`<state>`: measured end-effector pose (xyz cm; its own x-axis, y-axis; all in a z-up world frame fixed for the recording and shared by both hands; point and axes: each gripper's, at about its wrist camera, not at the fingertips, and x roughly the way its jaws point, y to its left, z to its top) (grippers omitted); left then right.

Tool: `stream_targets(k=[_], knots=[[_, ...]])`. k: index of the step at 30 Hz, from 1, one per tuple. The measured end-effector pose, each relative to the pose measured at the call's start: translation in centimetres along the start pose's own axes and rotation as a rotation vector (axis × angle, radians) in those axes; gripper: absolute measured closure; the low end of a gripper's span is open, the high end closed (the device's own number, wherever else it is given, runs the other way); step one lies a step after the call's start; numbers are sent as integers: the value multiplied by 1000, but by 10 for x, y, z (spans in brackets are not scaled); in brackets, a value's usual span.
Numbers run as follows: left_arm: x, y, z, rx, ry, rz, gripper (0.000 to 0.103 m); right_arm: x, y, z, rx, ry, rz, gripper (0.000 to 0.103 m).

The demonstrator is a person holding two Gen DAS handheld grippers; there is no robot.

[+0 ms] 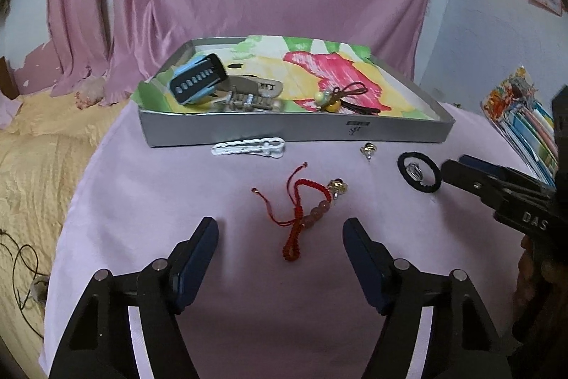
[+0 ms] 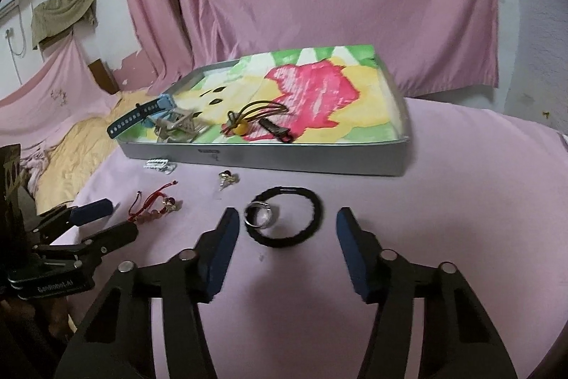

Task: Organize jewelry
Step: 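Withdraw both tools from the tray toward the remaining jewelry on the table, then grasp the silver ring with the right tool while the left grasps the red bracelet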

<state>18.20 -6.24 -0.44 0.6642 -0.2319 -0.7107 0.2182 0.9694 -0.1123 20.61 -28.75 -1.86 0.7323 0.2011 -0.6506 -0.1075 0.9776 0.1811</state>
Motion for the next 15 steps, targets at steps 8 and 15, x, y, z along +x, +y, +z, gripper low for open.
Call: stream_targets(k=[8, 15], knots=[[5, -4, 5, 35, 25, -5, 52, 17, 6, 4, -7, 78, 52, 73], [8, -13, 6, 83, 39, -1, 62, 23, 11, 11, -48, 104, 31, 79]])
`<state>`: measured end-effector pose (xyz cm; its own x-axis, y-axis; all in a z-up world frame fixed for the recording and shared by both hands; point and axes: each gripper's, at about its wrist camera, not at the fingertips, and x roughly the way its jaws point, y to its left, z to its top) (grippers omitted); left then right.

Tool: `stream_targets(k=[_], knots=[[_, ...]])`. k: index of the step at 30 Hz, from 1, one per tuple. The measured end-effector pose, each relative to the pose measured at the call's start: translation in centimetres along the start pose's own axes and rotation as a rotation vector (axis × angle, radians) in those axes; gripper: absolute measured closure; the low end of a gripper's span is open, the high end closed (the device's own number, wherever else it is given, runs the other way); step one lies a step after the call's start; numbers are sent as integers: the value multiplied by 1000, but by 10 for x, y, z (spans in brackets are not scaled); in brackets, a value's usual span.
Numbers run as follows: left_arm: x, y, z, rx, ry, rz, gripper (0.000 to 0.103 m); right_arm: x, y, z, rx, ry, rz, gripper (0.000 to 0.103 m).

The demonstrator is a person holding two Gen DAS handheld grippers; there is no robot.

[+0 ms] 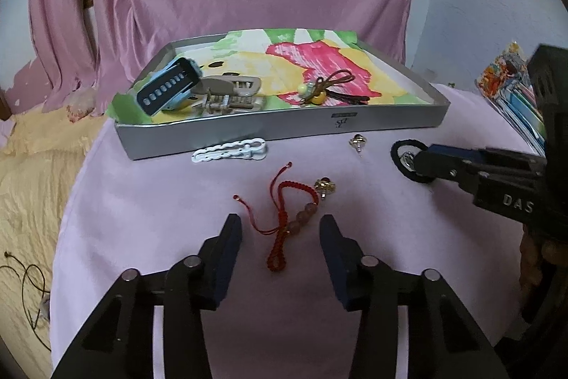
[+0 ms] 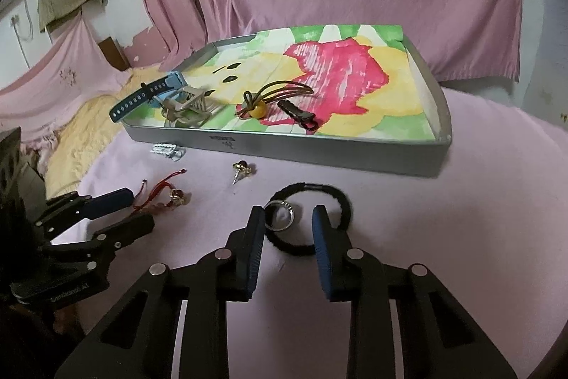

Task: Organize jewelry
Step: 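Grasp the silver ring with the right tool while the left grasps the red bracelet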

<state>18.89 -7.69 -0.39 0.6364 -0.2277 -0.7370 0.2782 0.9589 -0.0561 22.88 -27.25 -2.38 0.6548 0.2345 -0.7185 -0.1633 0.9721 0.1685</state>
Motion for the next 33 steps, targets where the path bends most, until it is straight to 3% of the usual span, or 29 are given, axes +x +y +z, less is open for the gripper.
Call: stream_targets(k=[9, 13, 18, 25, 33], knots=[[2, -4, 3, 33, 11, 18, 78, 10, 4, 8, -56, 36, -22, 84], [3, -7, 3, 49, 15, 9, 95, 11, 6, 9, -77, 40, -15, 89], [3, -8, 3, 43, 12, -6, 95, 11, 6, 11, -93, 56, 31, 96], [1, 1, 1, -30, -5, -51, 95, 13, -8, 9, -35, 53, 109, 98], [-21, -1, 7, -43, -116, -83, 95, 0, -10, 7, 1, -10, 117, 100]])
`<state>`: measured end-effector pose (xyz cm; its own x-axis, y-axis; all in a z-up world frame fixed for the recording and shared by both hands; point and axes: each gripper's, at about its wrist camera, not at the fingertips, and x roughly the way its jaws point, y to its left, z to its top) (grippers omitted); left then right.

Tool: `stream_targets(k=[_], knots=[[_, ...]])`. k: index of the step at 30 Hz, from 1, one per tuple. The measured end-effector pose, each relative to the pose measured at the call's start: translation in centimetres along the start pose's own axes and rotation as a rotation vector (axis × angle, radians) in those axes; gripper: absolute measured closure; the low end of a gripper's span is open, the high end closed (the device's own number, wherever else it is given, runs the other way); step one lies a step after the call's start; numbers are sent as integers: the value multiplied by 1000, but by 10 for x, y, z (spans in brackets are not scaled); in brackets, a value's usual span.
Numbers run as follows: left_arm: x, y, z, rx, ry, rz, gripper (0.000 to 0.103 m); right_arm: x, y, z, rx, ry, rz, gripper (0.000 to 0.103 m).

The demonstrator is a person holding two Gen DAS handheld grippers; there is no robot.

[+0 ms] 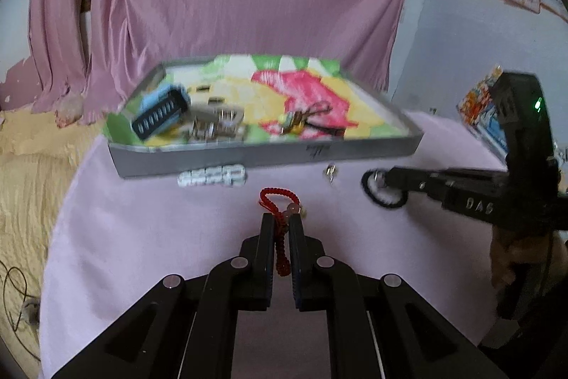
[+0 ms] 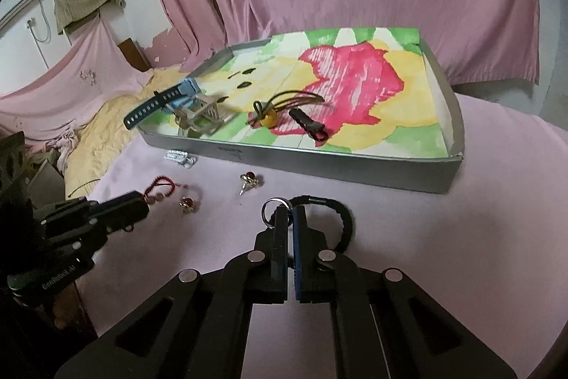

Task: Organize jewelry
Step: 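Grasp the silver ring with the right tool while the left grasps the red bracelet, then carry the ring and red bracelet over the tray and open both tools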

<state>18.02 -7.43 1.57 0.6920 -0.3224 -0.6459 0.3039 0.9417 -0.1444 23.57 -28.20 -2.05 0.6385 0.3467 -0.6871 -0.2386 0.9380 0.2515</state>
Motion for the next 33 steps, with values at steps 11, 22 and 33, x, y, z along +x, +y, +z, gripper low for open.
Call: stream_targets(k=[11, 22, 33], knots=[[2, 6, 42, -50, -122, 14, 95, -17, -13, 26, 32, -129, -27, 100], [63, 2, 87, -33, -36, 26, 95, 16, -33, 58, 45, -95, -77, 100], [102, -3, 85, -11, 130, 44, 95, 45, -38, 61, 36, 1, -95, 100]])
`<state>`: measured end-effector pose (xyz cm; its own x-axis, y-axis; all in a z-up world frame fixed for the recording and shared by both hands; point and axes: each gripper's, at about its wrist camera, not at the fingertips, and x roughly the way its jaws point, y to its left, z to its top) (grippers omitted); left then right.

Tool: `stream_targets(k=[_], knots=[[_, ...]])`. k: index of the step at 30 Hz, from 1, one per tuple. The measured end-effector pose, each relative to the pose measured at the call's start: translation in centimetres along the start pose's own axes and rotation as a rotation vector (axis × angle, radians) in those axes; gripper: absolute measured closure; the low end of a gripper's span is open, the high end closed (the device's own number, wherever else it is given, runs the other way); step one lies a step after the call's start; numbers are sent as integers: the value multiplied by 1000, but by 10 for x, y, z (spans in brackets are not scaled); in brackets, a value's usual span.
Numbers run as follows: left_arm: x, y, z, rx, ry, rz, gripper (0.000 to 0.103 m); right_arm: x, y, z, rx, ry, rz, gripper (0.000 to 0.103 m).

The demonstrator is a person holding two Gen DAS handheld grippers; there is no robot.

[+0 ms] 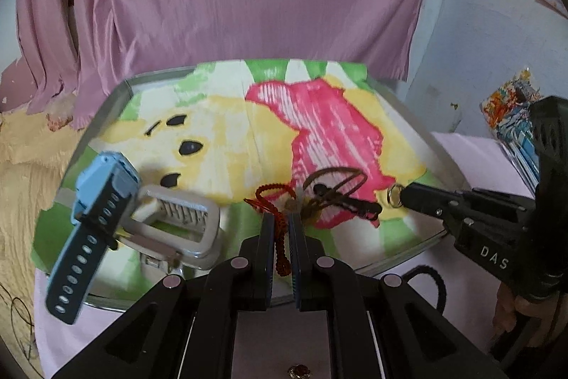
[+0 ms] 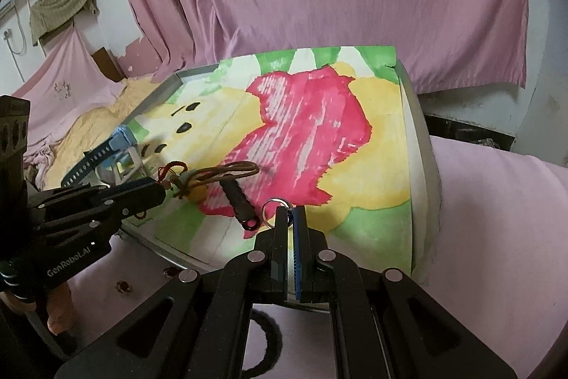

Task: Organize jewelry
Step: 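Carry the ring and red bracelet over the tray and open both tools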

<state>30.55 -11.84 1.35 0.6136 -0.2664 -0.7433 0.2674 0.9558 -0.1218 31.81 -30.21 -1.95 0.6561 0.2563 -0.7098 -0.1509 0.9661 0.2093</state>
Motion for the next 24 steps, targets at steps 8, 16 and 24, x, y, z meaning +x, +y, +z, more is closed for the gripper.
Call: stream_targets(k=[8, 16, 24], knots=[[4, 1, -1, -5, 18, -8, 95, 4, 3, 1, -20, 30, -11, 100], [-5, 5, -4, -32, 4, -11, 67, -9, 1, -2, -12, -1, -24, 99], [-32, 6, -10, -65, -97, -32, 44, -45, -9, -17, 49, -138, -60, 61]])
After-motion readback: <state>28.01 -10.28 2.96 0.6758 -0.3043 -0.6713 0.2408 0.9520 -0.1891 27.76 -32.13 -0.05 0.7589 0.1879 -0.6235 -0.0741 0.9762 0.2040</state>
